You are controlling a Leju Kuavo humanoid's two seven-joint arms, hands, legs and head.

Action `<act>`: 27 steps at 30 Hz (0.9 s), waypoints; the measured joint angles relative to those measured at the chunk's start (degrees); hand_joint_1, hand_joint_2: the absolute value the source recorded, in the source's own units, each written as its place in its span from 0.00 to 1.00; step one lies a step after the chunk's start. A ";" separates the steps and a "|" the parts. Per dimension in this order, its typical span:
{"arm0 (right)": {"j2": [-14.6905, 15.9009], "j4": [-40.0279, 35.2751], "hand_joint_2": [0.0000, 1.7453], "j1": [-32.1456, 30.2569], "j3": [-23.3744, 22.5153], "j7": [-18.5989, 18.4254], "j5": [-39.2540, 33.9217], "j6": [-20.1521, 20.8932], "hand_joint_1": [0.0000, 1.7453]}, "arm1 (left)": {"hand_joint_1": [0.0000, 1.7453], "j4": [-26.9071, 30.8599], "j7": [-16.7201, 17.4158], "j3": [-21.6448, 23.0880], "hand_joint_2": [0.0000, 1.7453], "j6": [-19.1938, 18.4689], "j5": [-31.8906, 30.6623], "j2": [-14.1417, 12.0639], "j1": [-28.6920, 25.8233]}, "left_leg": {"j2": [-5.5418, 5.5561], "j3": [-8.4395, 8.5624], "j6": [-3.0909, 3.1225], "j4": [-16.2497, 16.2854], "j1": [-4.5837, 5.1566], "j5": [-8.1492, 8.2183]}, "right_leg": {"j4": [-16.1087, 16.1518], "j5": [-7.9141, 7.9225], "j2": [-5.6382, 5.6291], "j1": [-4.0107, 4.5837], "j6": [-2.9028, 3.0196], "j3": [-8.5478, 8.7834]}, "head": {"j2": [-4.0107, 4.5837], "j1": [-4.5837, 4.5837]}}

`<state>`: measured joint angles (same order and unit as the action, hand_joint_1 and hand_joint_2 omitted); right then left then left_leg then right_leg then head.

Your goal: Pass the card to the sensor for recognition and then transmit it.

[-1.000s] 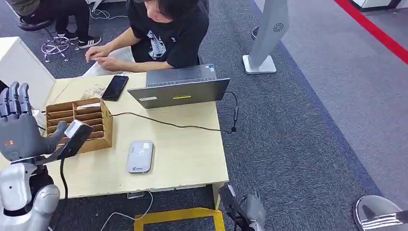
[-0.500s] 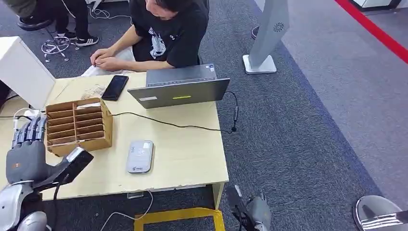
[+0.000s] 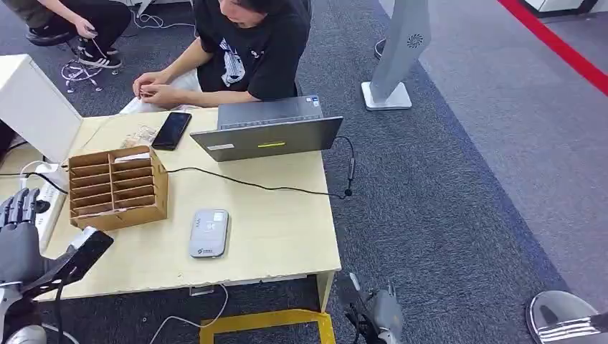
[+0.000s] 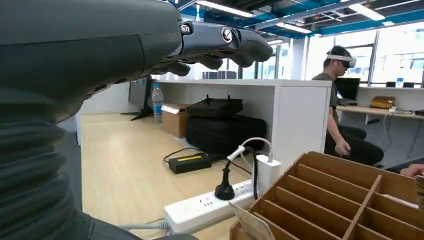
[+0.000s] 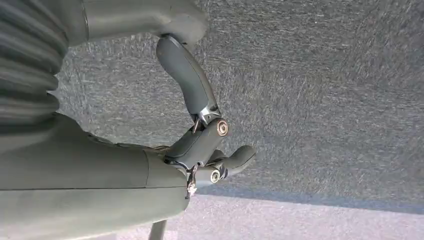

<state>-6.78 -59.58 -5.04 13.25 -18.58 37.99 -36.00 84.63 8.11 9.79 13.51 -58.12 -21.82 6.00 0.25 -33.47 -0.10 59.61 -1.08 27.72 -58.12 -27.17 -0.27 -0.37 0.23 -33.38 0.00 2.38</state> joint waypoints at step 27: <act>-0.92 3.72 1.00 2.42 1.16 4.20 -3.80 -0.94 0.00 | 0.00 -10.62 -0.59 -4.52 1.00 4.05 -0.33 3.26 2.30 | -0.01 0.01 0.00 0.00 0.00 0.00 | -0.01 0.01 -0.02 0.00 0.01 0.00 | 0.00 0.00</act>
<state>-7.69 -55.87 -2.63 14.40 -14.38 34.18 -36.94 74.01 7.52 5.27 17.55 -58.45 -18.56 8.30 0.24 -33.45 -0.10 59.61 -1.08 27.72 -58.13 -27.16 -0.29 -0.36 0.24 -33.38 0.00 2.38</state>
